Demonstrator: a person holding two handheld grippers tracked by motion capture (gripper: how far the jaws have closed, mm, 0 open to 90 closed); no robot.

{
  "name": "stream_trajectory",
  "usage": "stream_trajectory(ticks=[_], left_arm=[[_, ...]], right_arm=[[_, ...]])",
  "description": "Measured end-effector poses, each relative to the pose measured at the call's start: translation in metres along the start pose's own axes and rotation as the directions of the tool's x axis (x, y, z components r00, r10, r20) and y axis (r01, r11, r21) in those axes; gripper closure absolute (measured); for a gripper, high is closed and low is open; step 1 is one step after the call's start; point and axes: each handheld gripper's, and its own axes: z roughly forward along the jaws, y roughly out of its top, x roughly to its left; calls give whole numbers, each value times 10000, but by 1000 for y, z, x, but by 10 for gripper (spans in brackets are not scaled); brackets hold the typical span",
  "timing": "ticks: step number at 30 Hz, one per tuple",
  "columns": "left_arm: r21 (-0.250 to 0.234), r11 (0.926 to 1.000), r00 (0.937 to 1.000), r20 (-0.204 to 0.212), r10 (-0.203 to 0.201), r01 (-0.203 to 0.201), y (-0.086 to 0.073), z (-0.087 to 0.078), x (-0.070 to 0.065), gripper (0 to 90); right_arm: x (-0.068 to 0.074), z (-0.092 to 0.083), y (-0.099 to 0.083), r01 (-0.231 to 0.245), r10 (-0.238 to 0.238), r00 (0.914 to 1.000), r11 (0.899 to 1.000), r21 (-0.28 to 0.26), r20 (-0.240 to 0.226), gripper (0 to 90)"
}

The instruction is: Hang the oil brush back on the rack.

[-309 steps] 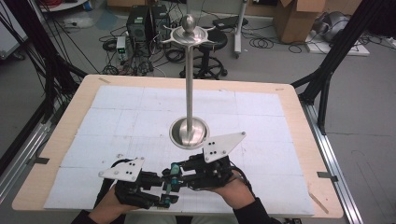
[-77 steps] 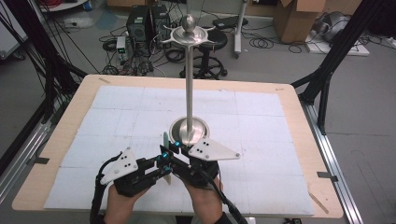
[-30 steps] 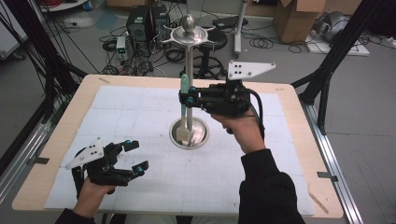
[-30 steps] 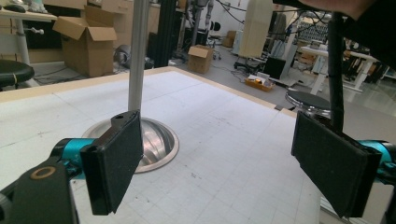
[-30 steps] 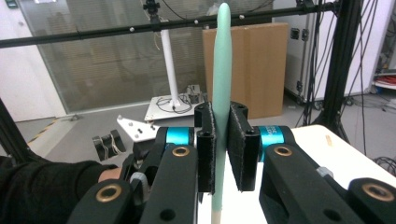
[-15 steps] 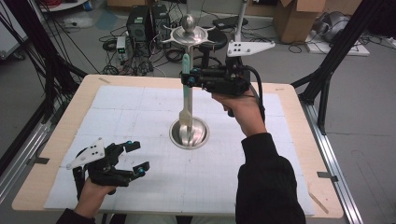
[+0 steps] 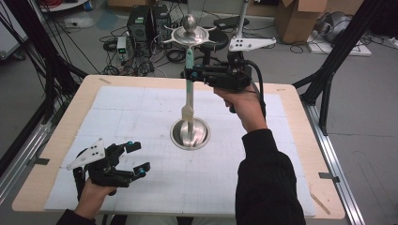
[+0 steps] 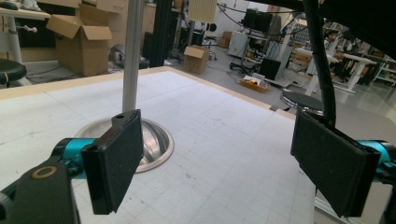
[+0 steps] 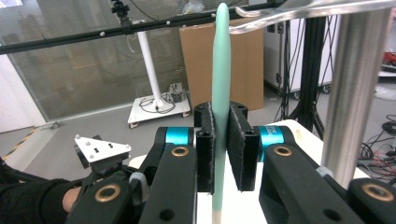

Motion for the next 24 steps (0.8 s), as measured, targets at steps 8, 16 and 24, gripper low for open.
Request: stream_trajectory(ticks=[8, 16, 24], left_arm=[[-68, 10000, 10000, 1, -38, 38, 0, -1, 1, 176], [-135, 9999, 9998, -187, -83, 80, -1, -3, 5, 176], [-194, 9997, 9992, -387, -132, 124, -1, -4, 7, 180]], right_arm=[[0, 0, -2, -53, 53, 9998, 10000, -26, 192, 760], [15, -19, -22, 466, -404, 9798, 9985, -275, 1961, 389], [41, -52, -82, 928, -978, 9243, 9952, 312, 3689, 248]])
